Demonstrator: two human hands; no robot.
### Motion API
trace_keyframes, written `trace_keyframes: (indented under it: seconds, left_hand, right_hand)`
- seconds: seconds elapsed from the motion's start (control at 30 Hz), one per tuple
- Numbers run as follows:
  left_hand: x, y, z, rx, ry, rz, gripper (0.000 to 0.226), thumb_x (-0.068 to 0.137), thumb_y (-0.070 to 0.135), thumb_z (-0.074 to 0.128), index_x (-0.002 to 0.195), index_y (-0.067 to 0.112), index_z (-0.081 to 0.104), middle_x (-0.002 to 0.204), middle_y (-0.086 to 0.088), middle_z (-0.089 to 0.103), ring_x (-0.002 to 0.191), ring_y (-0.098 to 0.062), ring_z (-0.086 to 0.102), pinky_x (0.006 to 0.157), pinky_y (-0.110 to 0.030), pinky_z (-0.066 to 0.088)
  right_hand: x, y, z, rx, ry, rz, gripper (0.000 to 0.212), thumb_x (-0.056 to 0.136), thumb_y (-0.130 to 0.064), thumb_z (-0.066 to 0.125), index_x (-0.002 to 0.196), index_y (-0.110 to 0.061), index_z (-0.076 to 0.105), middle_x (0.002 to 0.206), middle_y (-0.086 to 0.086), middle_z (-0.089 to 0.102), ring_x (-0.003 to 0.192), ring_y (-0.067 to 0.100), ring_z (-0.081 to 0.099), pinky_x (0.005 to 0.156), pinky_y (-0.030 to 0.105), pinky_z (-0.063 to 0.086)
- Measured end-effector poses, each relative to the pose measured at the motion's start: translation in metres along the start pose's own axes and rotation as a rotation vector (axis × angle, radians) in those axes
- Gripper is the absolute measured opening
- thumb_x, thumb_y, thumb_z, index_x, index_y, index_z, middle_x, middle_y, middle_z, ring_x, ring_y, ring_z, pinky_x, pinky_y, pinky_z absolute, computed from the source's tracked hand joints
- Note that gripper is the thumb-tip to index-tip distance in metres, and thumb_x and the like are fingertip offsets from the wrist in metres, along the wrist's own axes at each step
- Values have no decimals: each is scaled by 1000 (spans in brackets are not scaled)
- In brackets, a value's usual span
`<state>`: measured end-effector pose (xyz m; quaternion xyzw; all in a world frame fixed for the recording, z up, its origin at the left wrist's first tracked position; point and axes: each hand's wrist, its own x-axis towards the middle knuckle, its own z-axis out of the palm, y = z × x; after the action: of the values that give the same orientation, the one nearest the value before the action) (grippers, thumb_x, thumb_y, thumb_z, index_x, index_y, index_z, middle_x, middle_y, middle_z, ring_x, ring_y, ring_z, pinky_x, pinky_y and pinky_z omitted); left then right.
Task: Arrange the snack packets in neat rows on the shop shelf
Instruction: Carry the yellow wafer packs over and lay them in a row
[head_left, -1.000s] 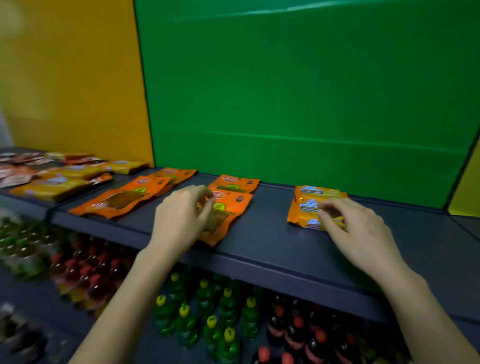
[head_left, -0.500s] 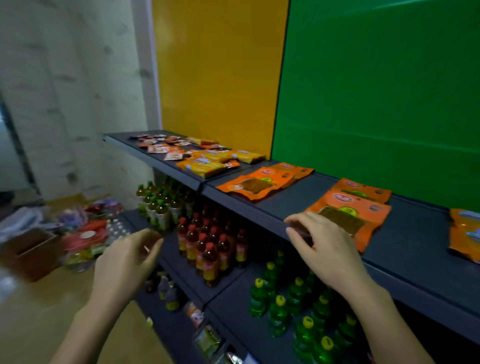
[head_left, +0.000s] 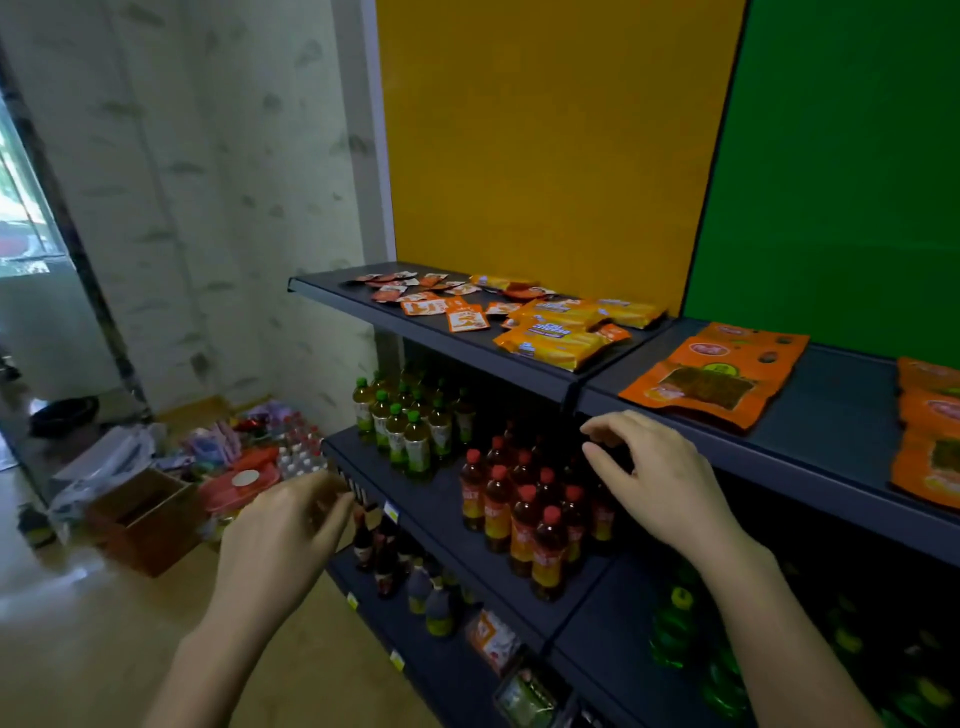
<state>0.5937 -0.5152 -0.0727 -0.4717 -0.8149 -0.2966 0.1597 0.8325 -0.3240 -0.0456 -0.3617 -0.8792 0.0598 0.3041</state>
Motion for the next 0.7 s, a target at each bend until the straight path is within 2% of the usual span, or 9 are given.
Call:
trace_keyframes:
  seconds: [0.1, 0.2, 0.27, 0.43, 0.6, 0.7]
  left_hand:
    - [22, -22, 8, -36, -9, 17, 6, 83, 23, 66, 86, 19, 68, 73, 4, 67, 62, -13, 57, 47, -22, 43]
    - [46, -38, 23, -58, -28, 28, 10, 84, 26, 64, 90, 18, 68, 78, 3, 68, 69, -15, 61, 56, -31, 52]
    - [67, -46, 35, -74, -31, 45, 12, 85, 28, 63, 91, 18, 68, 78, 3, 67, 69, -15, 62, 56, -32, 52]
    - [122, -51, 65, -117, -32, 120, 14, 86, 29, 61, 91, 18, 68, 81, 4, 68, 74, -17, 64, 61, -35, 54]
    - [209, -42, 97, -169, -73, 228, 14, 86, 33, 59, 90, 22, 67, 81, 8, 66, 78, -16, 63, 64, -31, 51]
    - [255, -30, 114, -258, -105, 304, 12, 85, 33, 60, 89, 23, 66, 79, 11, 64, 74, -11, 60, 65, -28, 48]
  right_hand:
    - [27, -8, 11, 13, 21, 38, 24, 91, -38, 49, 111, -29, 59, 109, -12, 60, 103, 12, 55, 75, 27, 41]
    - [54, -9, 22, 32, 54, 59, 23, 90, -30, 53, 110, -22, 62, 106, -7, 62, 99, 13, 57, 74, 24, 37]
    - [72, -7, 31, 17, 74, 93, 23, 90, -27, 55, 110, -19, 62, 105, -4, 63, 96, 14, 57, 73, 23, 36]
    - [109, 2, 49, 10, 147, 220, 29, 89, -28, 56, 112, -13, 60, 95, -3, 60, 86, 15, 56, 73, 30, 46]
    - [153, 17, 62, -82, 222, 404, 40, 88, -37, 54, 119, -12, 55, 106, 7, 59, 98, 27, 57, 79, 36, 45]
    - [171, 26, 65, -122, 285, 503, 45, 87, -45, 52, 119, -13, 55, 109, 9, 59, 101, 28, 57, 80, 37, 43]
